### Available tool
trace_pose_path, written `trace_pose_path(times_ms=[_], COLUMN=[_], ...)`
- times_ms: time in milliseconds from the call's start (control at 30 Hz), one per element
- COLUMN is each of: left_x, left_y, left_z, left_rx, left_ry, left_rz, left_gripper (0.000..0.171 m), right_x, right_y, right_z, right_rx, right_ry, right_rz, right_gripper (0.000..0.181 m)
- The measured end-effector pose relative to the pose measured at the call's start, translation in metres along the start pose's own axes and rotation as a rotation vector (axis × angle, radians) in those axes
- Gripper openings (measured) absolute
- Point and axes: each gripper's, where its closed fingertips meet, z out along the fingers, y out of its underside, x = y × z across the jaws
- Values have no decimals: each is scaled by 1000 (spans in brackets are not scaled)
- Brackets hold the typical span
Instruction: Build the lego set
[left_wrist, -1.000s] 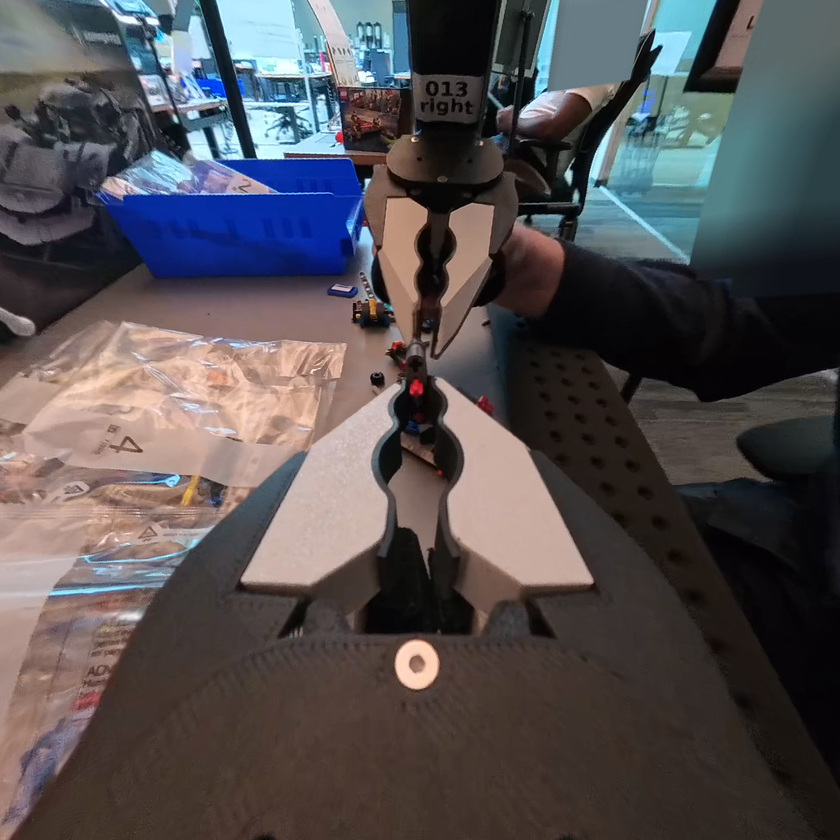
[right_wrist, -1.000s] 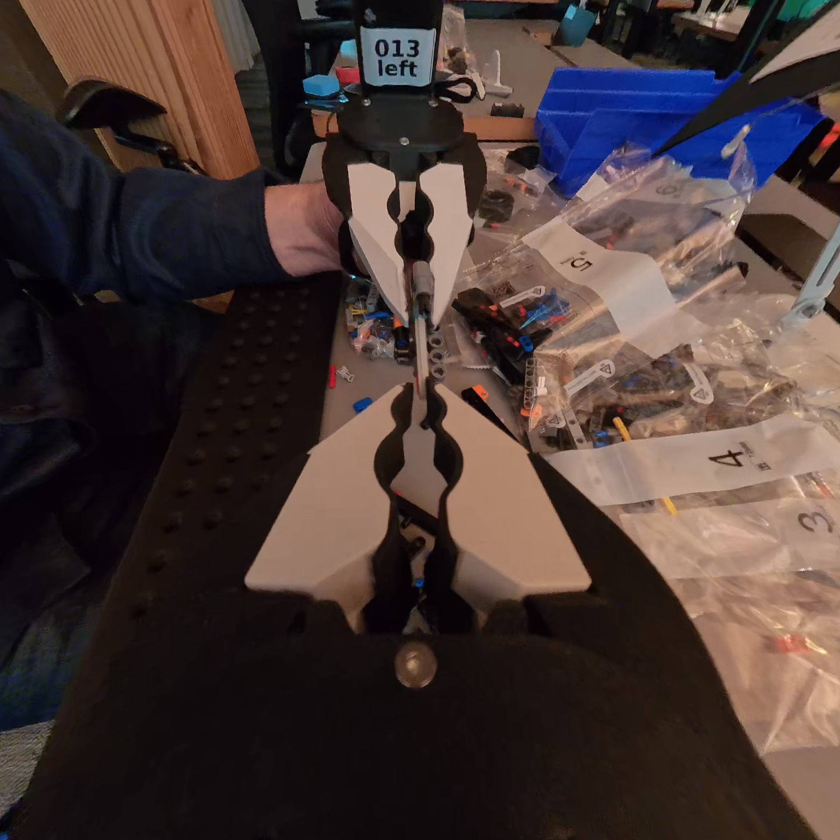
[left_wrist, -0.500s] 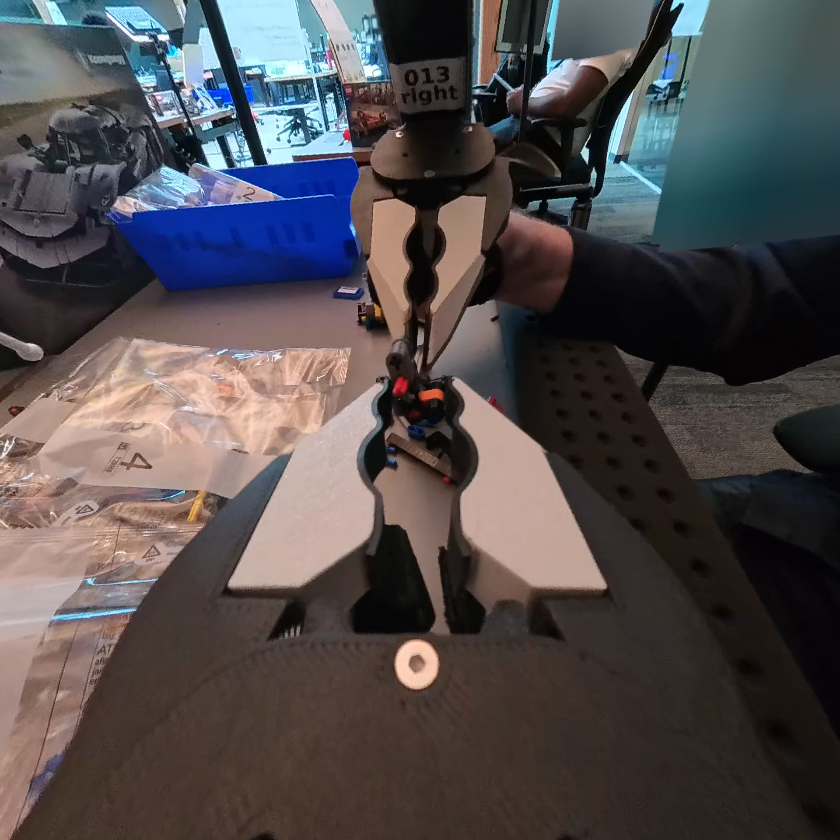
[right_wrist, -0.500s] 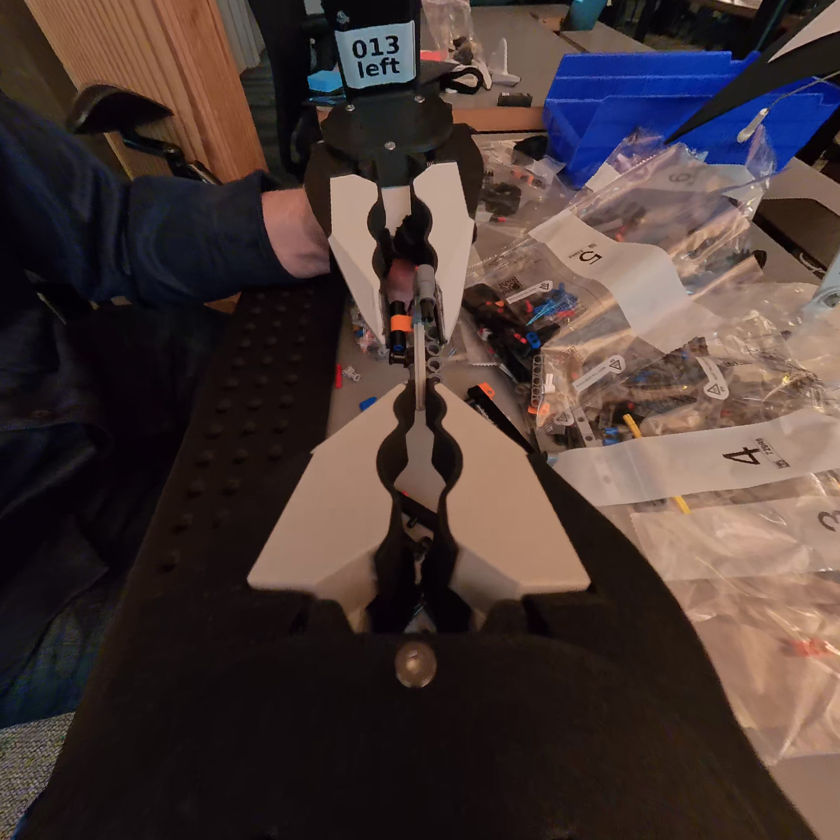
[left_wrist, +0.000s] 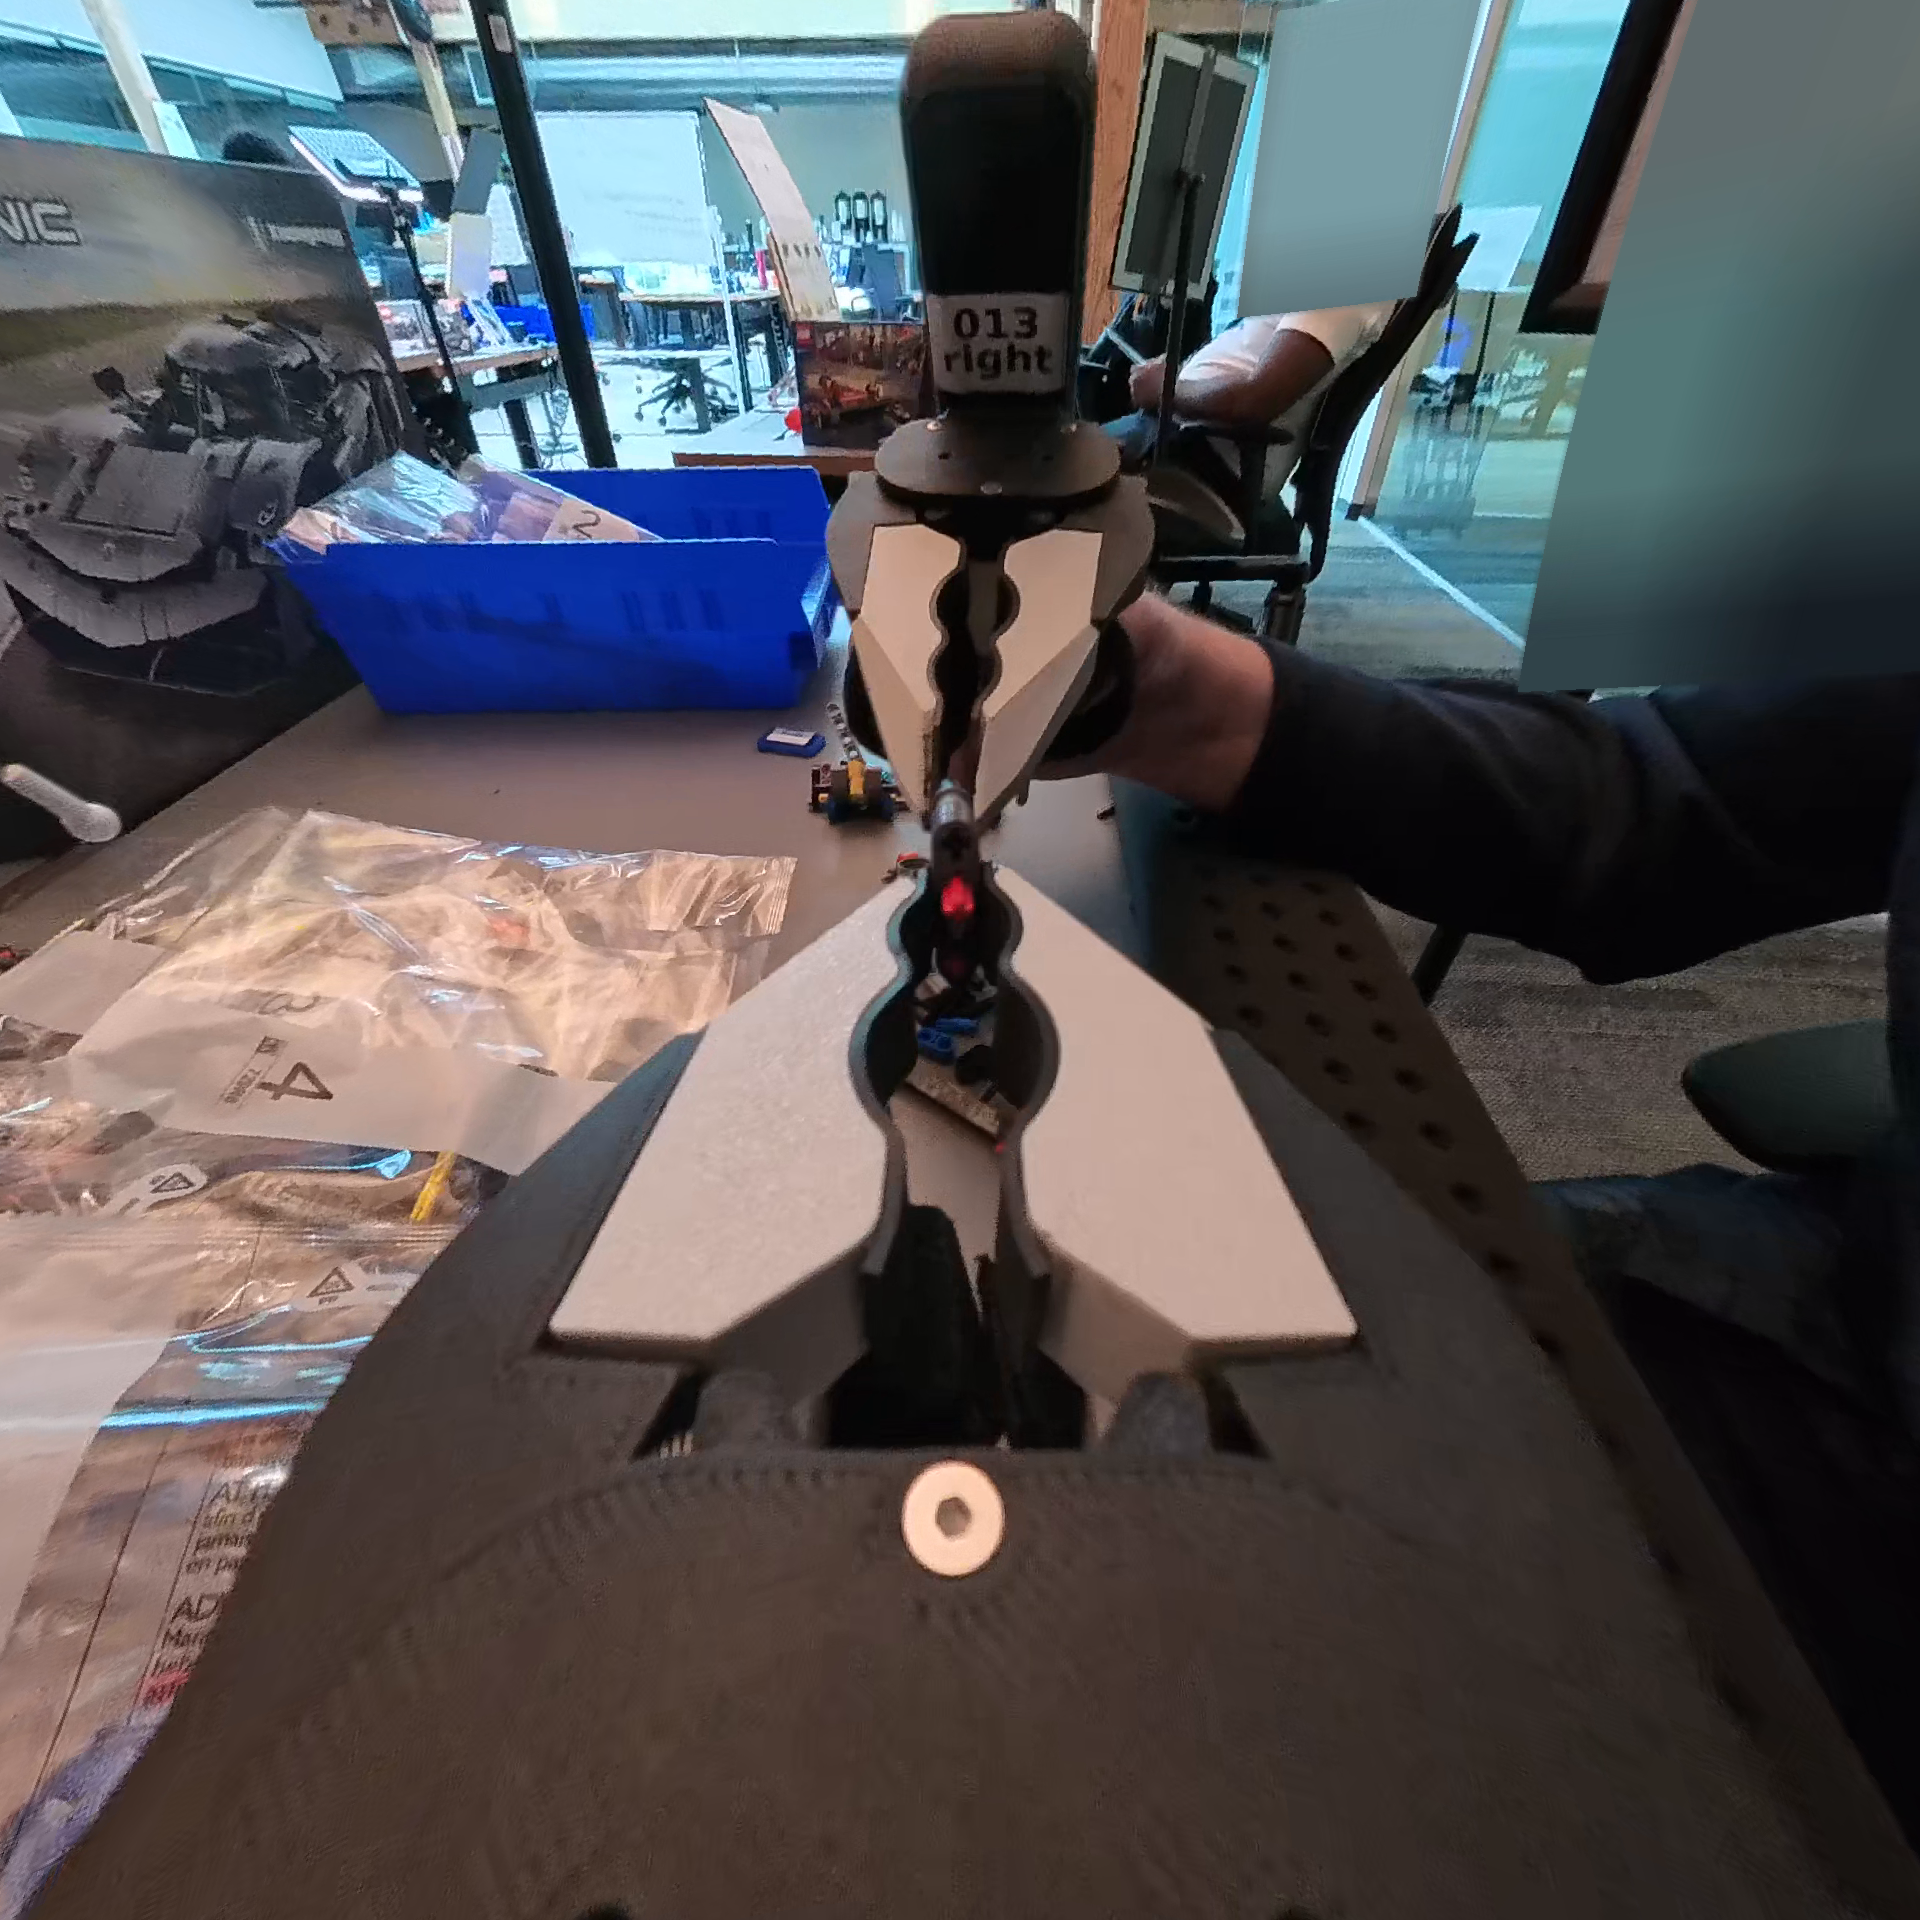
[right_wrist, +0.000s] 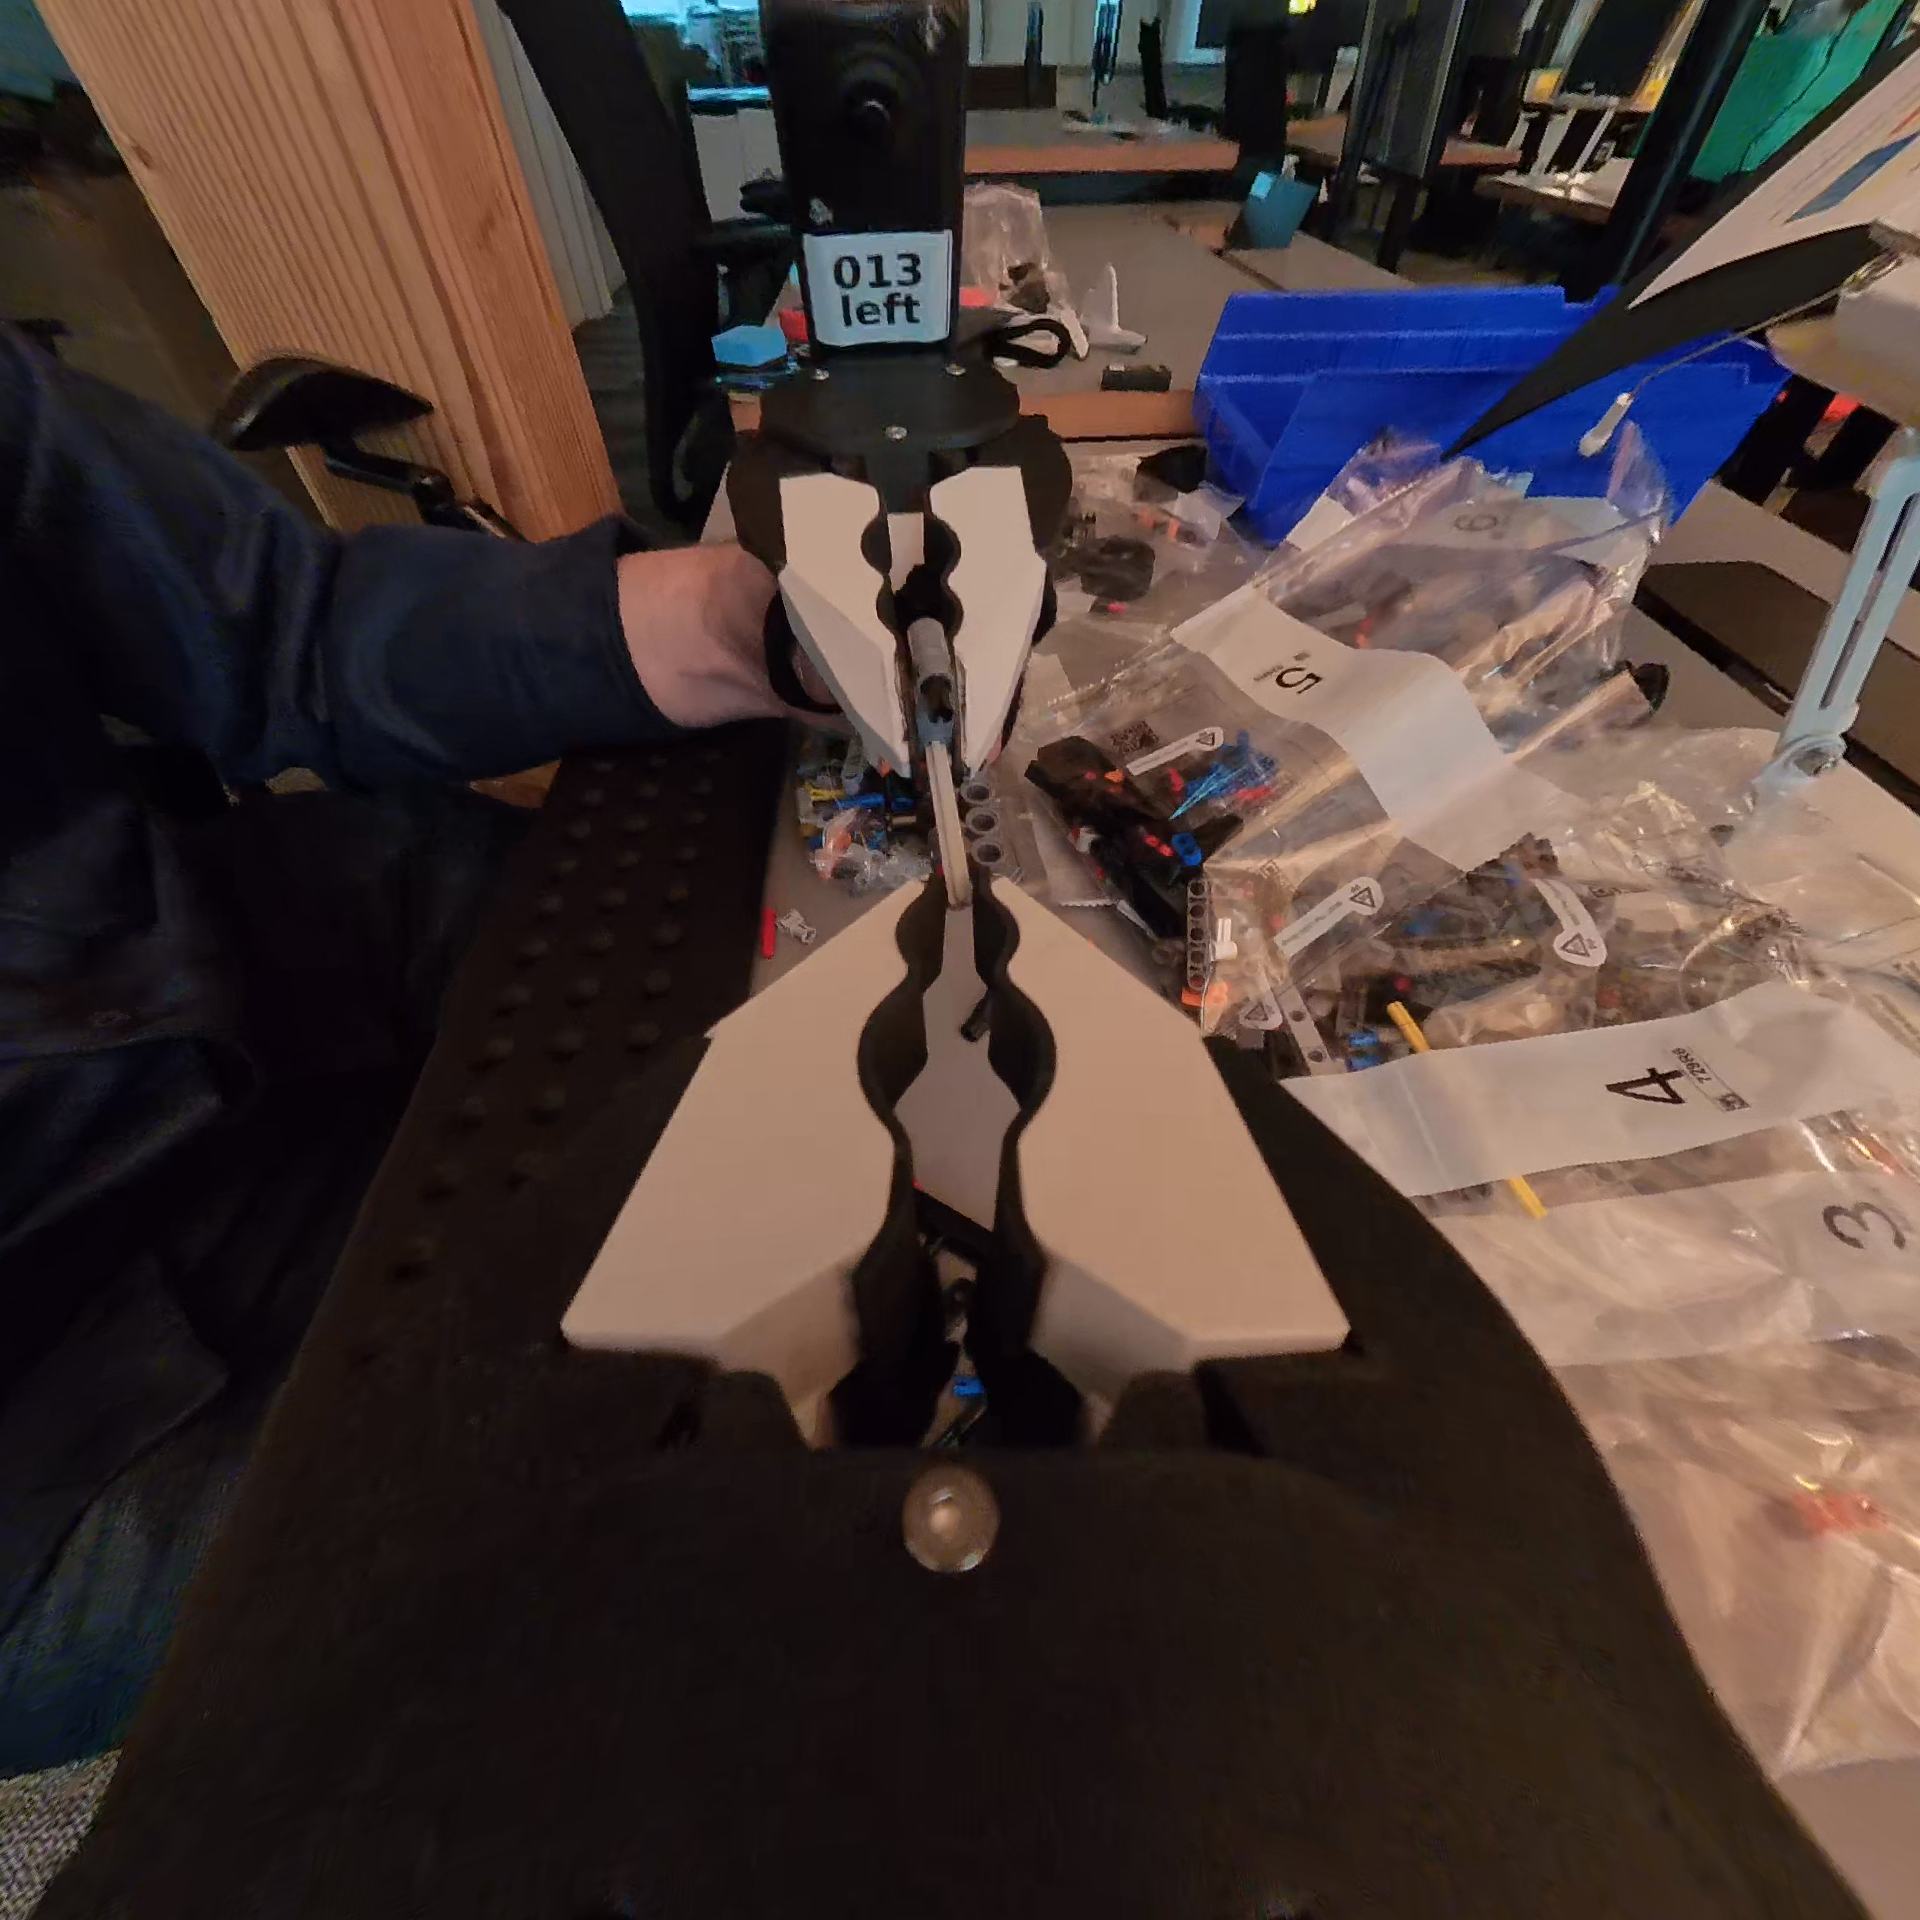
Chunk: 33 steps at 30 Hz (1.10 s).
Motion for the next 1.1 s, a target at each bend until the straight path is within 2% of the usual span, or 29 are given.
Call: trace_pose_path(times_ms=[433,867,1100], left_x=[-1,0,-2], left_y=[-7,-5,-3], left_z=[-7,-4,-2], left_rx=[47,36,12], left_ry=[13,13,-20], left_rz=[-28,-21,11], left_gripper=[6,6,6], right_x=[2,-1,9], right_y=[-2,-2,4], right_z=[-8,-3,-3], right_rx=[19,2,-26], right_ry=[9,12,65], right_rz=[4,-20,-17], right_gripper=[0,0,0])
